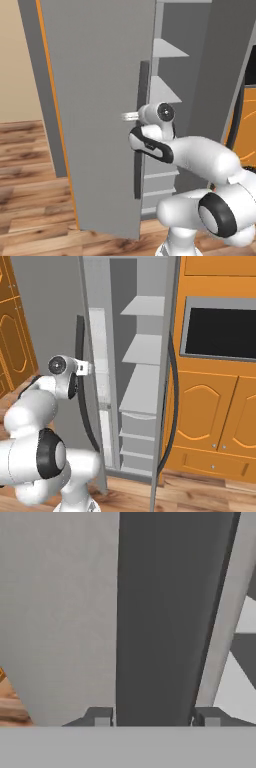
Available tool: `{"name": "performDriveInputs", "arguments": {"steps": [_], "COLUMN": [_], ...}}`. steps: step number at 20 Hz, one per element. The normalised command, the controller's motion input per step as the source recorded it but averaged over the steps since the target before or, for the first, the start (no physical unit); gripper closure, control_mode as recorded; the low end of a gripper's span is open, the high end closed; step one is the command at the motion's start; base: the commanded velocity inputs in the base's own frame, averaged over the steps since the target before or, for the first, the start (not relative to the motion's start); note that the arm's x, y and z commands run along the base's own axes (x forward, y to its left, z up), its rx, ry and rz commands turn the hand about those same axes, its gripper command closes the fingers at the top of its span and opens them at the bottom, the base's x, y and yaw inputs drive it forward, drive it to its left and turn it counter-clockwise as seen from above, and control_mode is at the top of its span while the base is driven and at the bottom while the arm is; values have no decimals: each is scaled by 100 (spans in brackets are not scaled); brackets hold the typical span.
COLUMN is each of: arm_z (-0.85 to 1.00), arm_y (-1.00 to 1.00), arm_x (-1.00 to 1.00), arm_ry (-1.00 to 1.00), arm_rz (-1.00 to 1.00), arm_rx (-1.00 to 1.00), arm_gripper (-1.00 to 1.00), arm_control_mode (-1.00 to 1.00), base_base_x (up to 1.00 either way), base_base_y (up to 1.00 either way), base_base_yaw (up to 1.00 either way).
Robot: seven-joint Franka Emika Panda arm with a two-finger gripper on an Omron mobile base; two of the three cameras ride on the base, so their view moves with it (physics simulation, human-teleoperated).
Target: There is a bowl on the dining counter. Grab a lemon wedge from the fridge and place it in the bowl. Then get the liquor bottle and glass cup from the cabinet and place them next to the bowl.
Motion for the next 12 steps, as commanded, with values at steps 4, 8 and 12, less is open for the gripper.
{"name": "performDriveInputs", "arguments": {"steps": [4,8,12], "arm_z": [-20,-1,38], "arm_y": [100,70,-16], "arm_x": [-89,-90,-96], "arm_ry": [0,-1,0], "arm_rz": [20,13,0], "arm_rx": [0,3,16], "arm_gripper": [-100,-100,-100], "arm_control_mode": [-100,-100,-100], "base_base_x": [0,0,0], "base_base_y": [0,0,0], "base_base_yaw": [0,0,0]}}
